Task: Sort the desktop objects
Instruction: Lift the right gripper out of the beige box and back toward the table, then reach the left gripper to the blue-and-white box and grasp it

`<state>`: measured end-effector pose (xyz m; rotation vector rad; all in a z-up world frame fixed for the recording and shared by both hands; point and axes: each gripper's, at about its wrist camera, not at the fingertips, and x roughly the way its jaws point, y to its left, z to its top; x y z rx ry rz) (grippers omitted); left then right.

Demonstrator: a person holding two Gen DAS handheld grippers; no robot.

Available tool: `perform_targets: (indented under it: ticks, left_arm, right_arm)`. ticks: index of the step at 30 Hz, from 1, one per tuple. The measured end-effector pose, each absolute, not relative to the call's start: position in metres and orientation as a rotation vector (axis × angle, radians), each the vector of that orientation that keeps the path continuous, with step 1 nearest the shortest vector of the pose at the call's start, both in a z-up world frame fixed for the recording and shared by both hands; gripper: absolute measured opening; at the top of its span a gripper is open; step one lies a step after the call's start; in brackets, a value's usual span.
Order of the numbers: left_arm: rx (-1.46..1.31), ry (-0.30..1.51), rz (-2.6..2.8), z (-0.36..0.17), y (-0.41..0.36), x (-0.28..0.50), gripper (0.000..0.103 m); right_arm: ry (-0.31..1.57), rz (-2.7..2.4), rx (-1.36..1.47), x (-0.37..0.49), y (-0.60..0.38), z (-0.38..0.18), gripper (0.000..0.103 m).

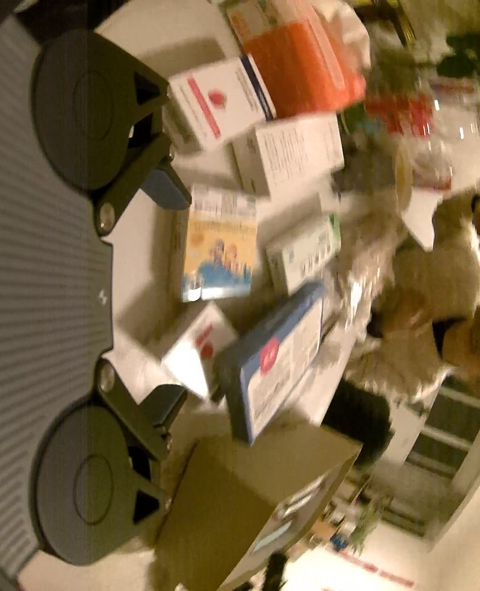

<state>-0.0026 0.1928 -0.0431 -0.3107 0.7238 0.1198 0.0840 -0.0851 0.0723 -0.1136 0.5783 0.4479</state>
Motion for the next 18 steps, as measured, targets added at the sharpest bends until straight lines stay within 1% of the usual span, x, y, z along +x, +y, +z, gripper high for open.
perform_targets:
  ticks: [7, 18]
  left_arm:
    - [-0.346, 0.695, 0.302, -0.043, 0.227, 0.0, 0.101]
    - [-0.365, 0.7, 0.349, -0.038, 0.249, 0.029, 0.095]
  right_arm:
    - [0.544, 0.483, -0.034, 0.054, -0.085, 0.065, 0.087]
    - [0.489, 0.526, -0.009, 0.015, -0.076, 0.067, 0.093]
